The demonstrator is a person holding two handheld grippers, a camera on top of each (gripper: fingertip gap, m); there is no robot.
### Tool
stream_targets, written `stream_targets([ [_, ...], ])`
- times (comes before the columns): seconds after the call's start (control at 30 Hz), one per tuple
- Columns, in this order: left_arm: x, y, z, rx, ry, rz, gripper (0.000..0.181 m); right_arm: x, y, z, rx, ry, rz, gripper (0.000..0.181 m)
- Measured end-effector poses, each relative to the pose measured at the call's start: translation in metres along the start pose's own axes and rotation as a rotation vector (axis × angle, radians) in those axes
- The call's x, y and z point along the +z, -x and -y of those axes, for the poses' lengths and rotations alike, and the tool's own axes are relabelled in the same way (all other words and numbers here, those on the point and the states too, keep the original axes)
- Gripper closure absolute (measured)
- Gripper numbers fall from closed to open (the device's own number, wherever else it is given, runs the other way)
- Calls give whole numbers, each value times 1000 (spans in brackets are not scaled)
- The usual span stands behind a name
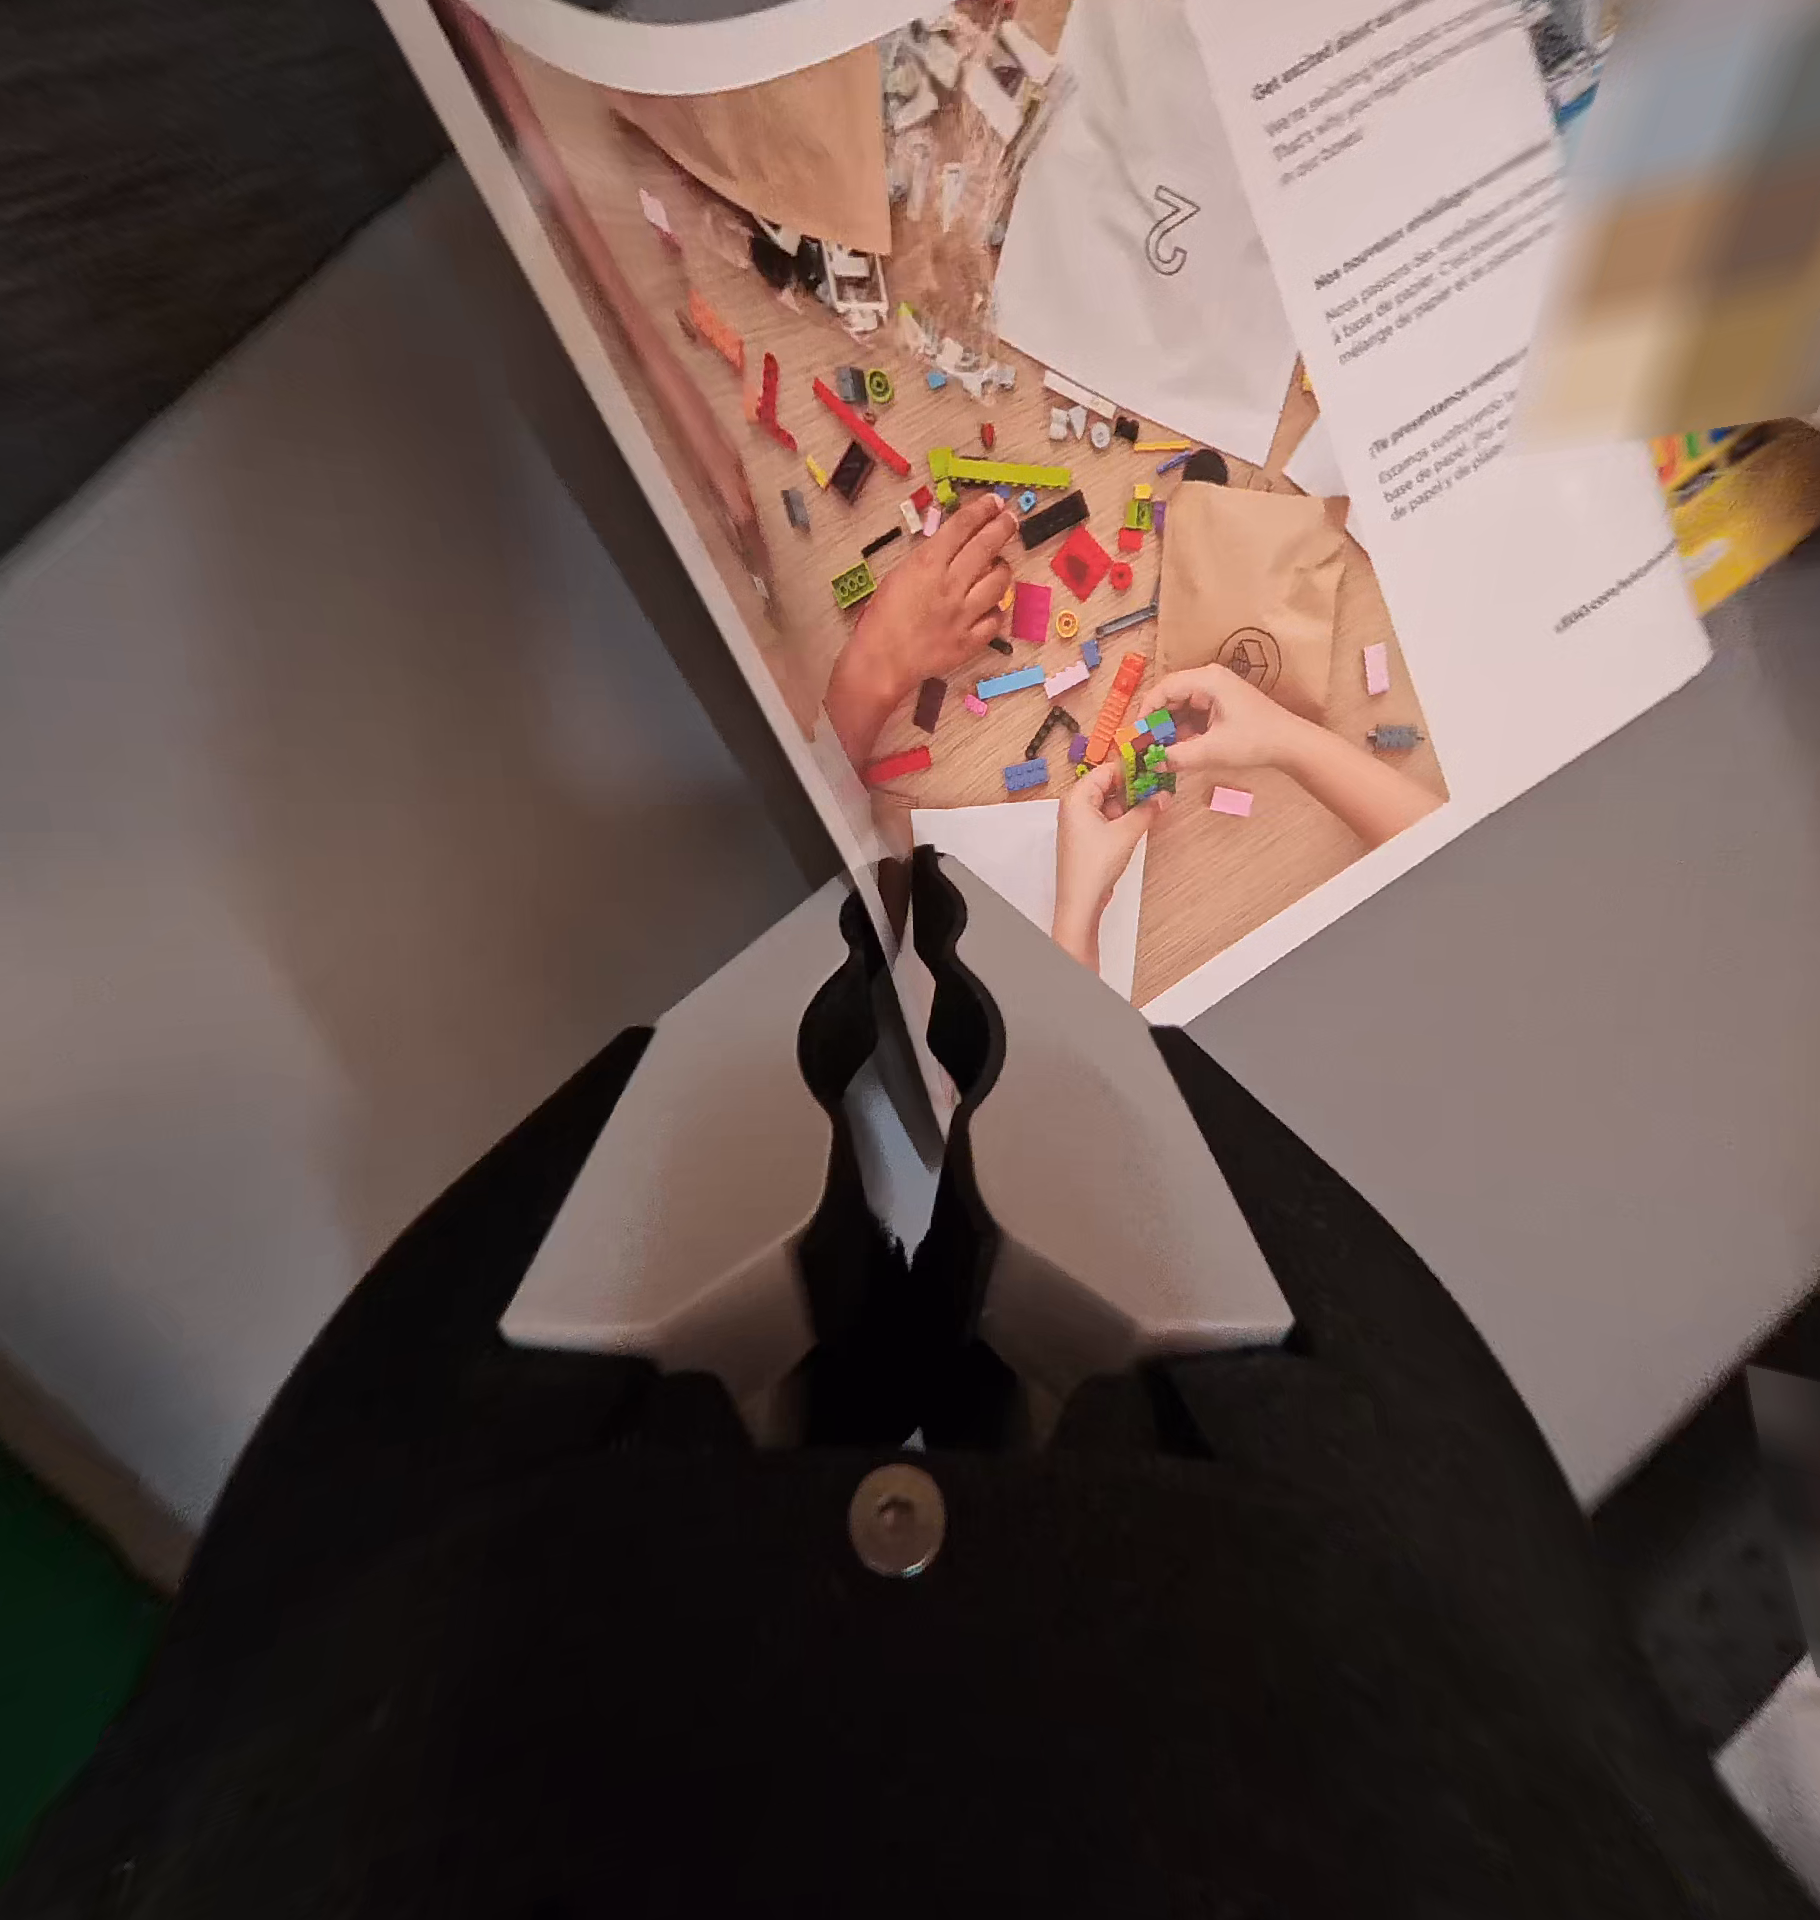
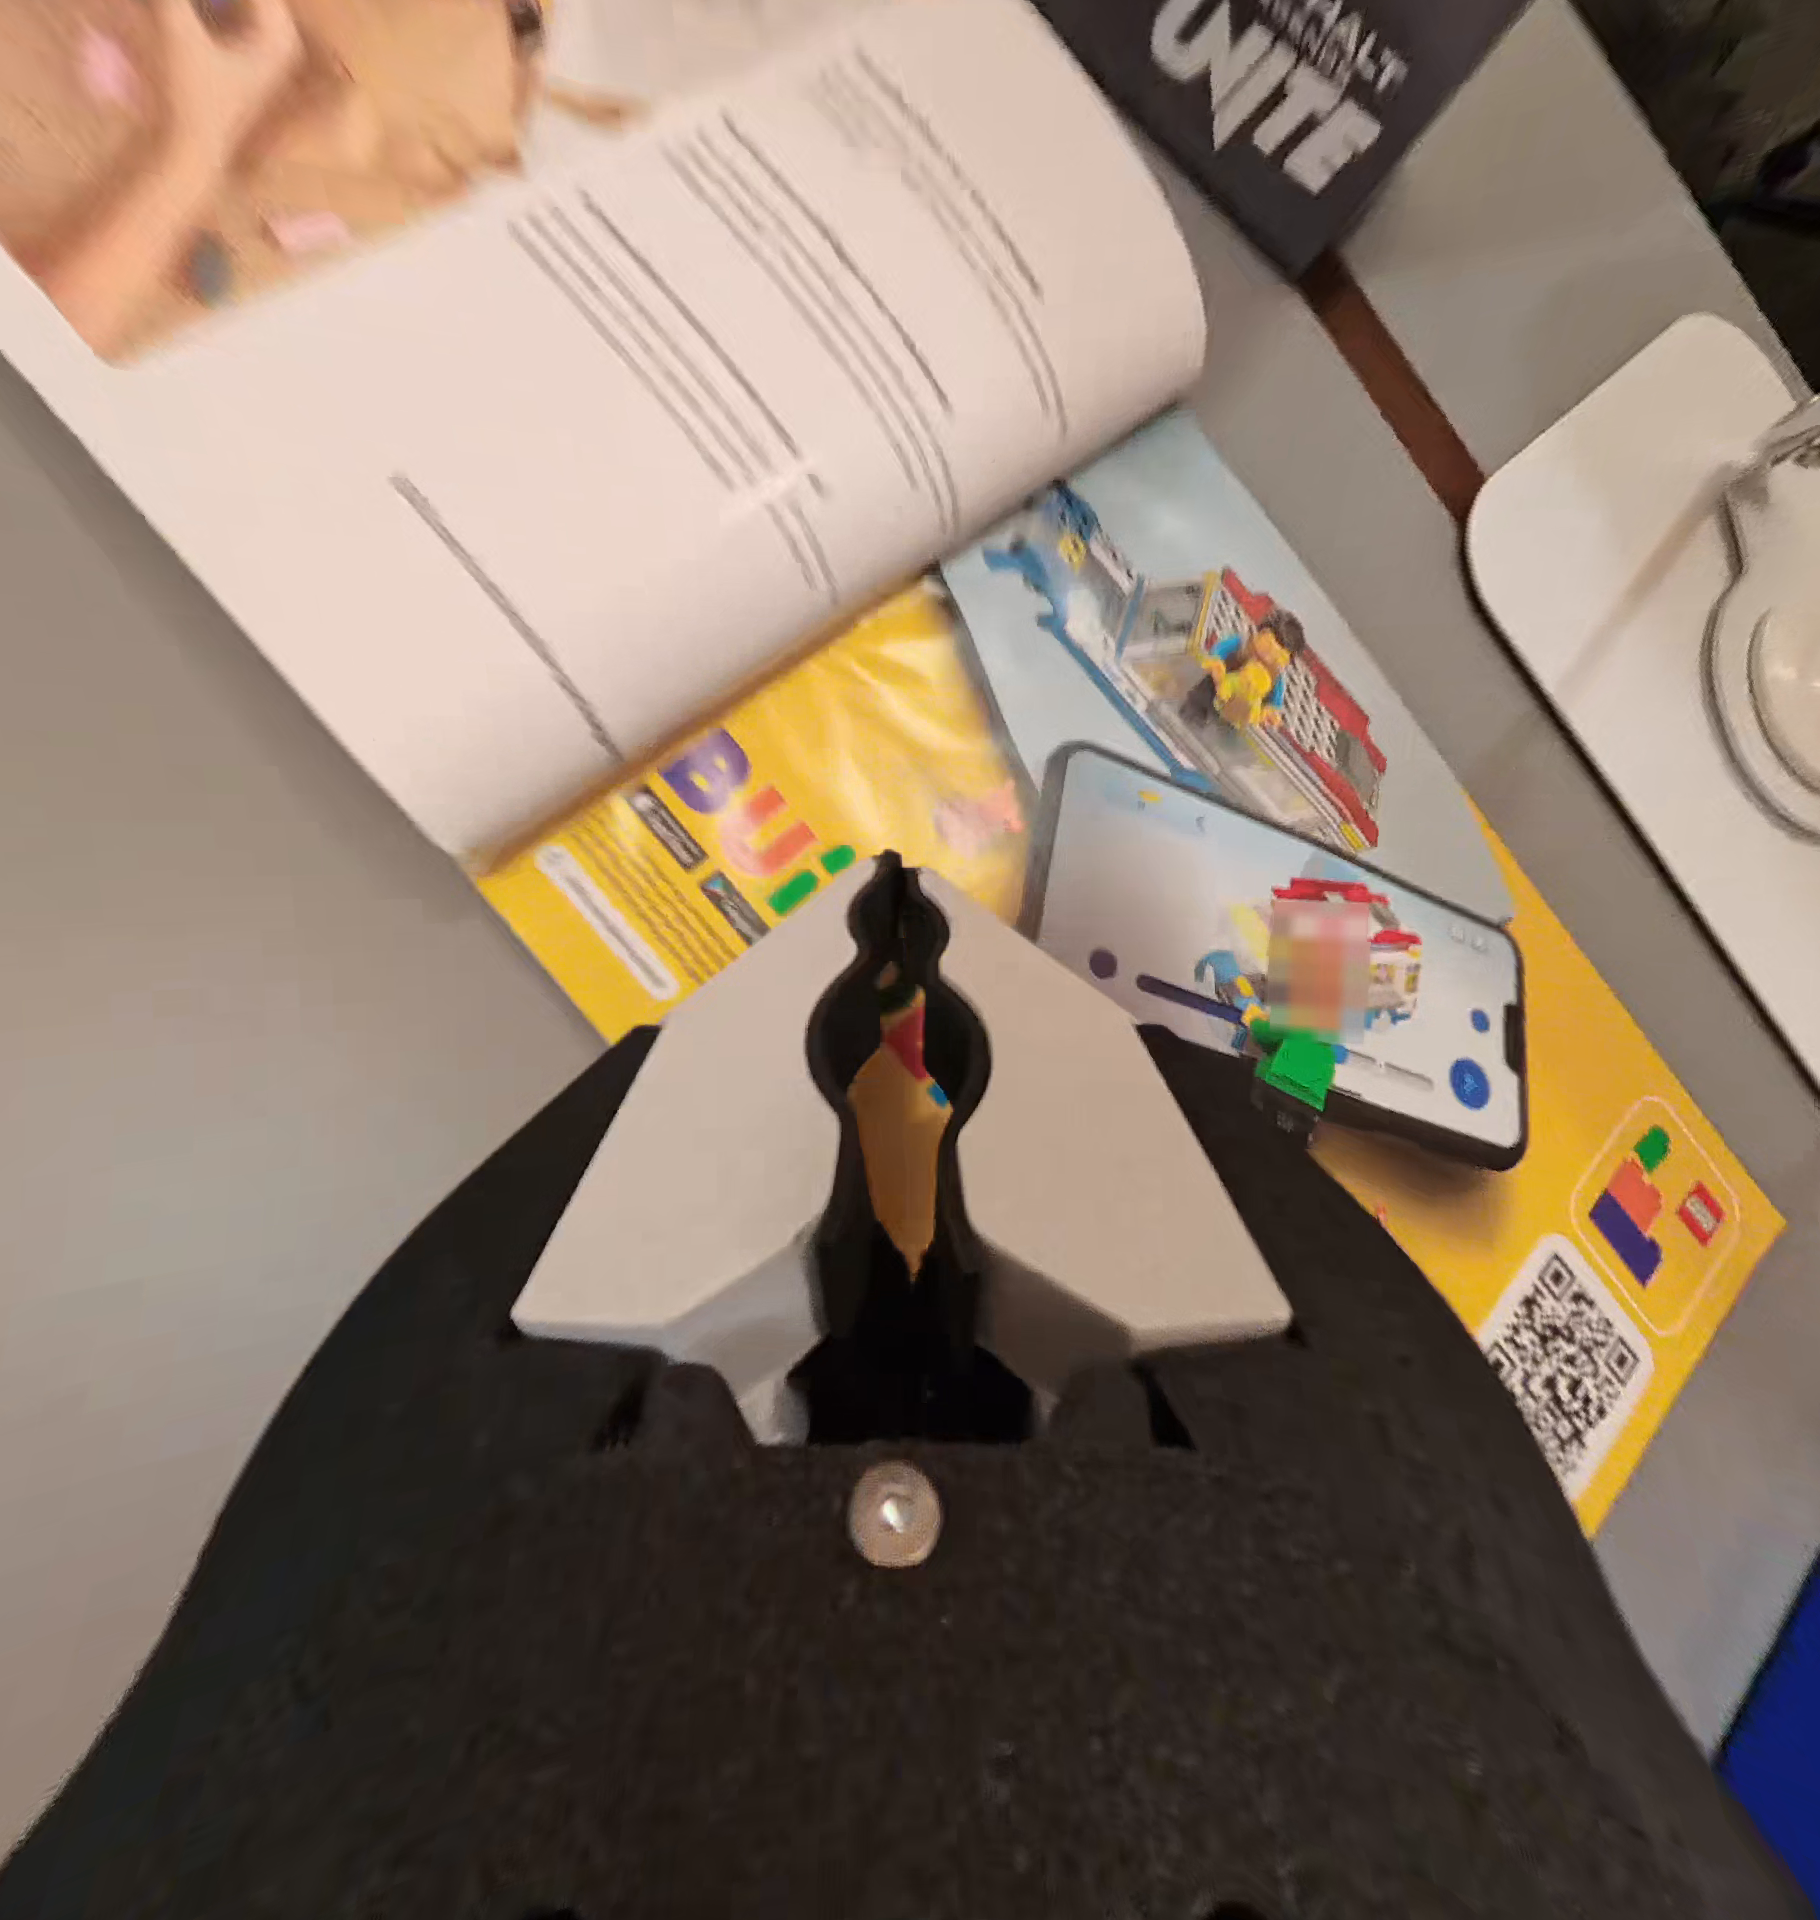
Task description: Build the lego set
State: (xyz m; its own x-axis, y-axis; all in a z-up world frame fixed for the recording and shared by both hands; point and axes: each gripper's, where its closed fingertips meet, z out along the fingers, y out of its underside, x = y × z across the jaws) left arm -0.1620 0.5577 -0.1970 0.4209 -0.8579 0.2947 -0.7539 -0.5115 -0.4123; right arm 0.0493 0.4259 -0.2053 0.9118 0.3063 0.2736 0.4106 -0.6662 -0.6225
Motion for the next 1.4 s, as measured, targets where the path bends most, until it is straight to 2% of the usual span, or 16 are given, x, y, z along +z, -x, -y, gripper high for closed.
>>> stream_targets([
  [0.27, 6, 22, -19, 39, 78, 160, 181, 2, -4, -10, 36, -45, -31, 181],
  [0.37, 7, 18, -19, 78, 101, 208, 181, 0, -4, -9, -1, 18, -40, 181],
  [0.5, 4, 17, -17, 90, 109, 241, 181, -18, 37, 50, -73, -236, 117, 181],
  [0.53, 4, 16, -16, 89, 110, 239, 180, -17, 45, 56, -95, -251, 139, 181],
  [0.63, 5, 16, -17, 70, 113, 223, 180, 3, 48, 39, -183, -143, 107, 181],
  [0.77, 3, 23, -18, 31, 84, 235, 178, 11, 55, 33, -187, -156, 109, 181],
  [0.8, 2, 23, -20, 11, 89, 230, 173, 12, 56, 32, -206, -154, 94, 181],
  [0.83, -3, 26, -22, -12, 90, 255, 159, 12, 56, 32, -227, -151, 82, 181],
  [0.87, -14, 31, -21, -28, 79, 314, 147, 12, 55, 32, -233, -144, 81, 181],
  [0.93, -46, 30, -2, -13, -24, 454, 146, 12, 55, 32, -217, -143, 97, 181],
  [1.0, -61, -9, 35, 38, -186, 407, 152, 12, 55, 31, -226, -149, 89, 181],
  [1.07, -46, -73, 71, 133, -280, 193, 178, 12, 55, 31, -248, -152, 66, 181],
  [1.13, -7, -121, 101, 181, -300, -20, 178, 12, 55, 31, -250, -154, 53, 181],
  [1.2, 39, -142, 121, 142, -260, -177, 180, 12, 55, 31, -263, -163, 33, 181],
  [1.3, 89, -124, 134, 102, -175, -93, 181, 12, 55, 31, -268, -169, 22, 181],
  [1.4, 105, -108, 131, 78, -138, -16, 181, 12, 56, 31, -261, -166, 24, 181],
])
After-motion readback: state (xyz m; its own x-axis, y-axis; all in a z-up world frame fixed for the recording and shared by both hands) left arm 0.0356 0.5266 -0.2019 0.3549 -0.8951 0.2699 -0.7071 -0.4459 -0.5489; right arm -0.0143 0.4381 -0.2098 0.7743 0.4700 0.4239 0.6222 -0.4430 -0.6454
